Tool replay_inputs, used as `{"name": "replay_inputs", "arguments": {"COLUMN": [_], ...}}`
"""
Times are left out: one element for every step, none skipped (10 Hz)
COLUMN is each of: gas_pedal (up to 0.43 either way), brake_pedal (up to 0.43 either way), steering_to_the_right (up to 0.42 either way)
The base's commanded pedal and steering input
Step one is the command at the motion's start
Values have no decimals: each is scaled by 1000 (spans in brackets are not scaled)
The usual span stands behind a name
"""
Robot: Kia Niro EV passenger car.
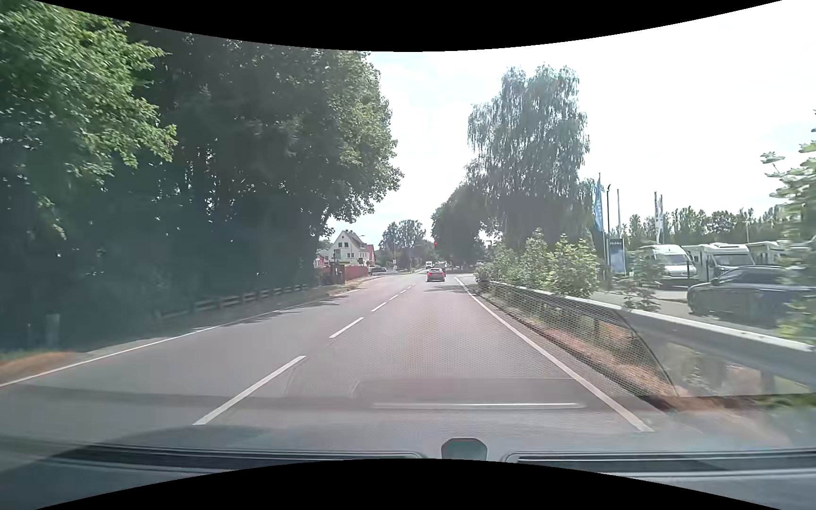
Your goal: Follow the waypoints while adhering to traffic rules and regulations
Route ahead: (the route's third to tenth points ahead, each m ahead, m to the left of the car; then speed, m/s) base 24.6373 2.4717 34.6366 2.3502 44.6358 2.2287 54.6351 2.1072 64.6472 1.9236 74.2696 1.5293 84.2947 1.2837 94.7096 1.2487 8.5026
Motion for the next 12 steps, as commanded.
{"name": "replay_inputs", "arguments": {"gas_pedal": [0, 0, 0, 0, 0, 0, 0, 0, 0, 0, 0, 0], "brake_pedal": [0, 0, 0, 0, 0, 0, 0, 0, 0, 0, 0, 0], "steering_to_the_right": [0, 0, 0, 0, 0, 0, 0, 0, 0, -1, 0, 0]}}
